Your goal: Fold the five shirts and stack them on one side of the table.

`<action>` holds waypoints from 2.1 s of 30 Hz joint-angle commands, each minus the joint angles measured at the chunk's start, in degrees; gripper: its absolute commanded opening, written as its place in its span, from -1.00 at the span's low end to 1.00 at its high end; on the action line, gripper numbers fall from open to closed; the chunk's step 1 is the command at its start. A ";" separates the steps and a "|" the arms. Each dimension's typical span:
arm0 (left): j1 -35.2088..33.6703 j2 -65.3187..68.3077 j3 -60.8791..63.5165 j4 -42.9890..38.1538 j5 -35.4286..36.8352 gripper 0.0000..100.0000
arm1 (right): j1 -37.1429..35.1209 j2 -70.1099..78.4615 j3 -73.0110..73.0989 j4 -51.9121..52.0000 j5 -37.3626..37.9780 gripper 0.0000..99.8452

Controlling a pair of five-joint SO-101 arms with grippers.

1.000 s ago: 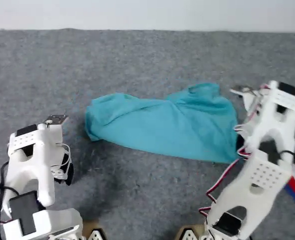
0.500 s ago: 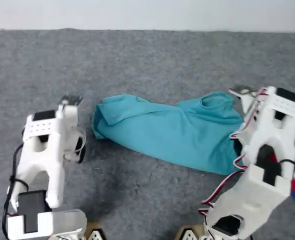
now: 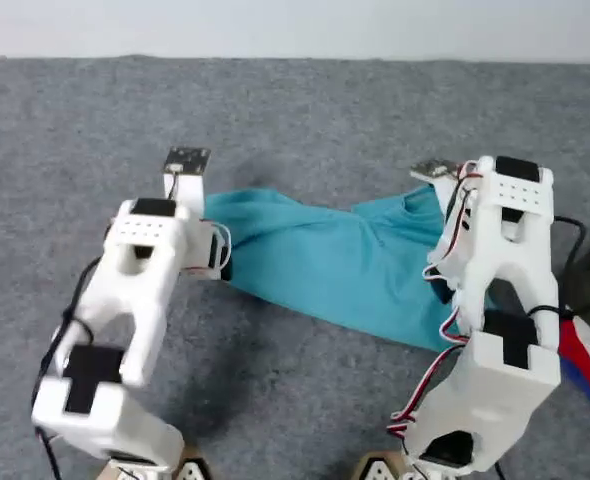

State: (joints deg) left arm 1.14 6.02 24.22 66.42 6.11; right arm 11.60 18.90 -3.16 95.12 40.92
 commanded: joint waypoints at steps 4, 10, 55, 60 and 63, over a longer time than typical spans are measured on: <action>-3.52 17.14 -17.19 1.14 3.52 -0.57 | -0.40 -3.03 -0.18 2.15 -0.44 -0.21; 0.18 28.66 -36.53 15.12 3.16 -0.64 | -0.48 -2.59 -0.18 1.54 -0.70 -0.21; -42.11 12.13 -14.73 34.20 -27.52 -0.66 | -5.67 -3.03 0.09 3.03 -0.70 -0.21; -50.02 12.13 -18.07 34.20 -28.92 -0.61 | -5.85 -2.68 0.09 2.95 -0.70 -0.21; -49.58 12.75 -27.30 34.02 -28.66 -0.61 | -5.85 -2.51 0.09 2.95 -0.70 -0.21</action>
State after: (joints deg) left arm -47.91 19.82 7.08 98.68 -22.55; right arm 6.24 18.90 -2.99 97.32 40.84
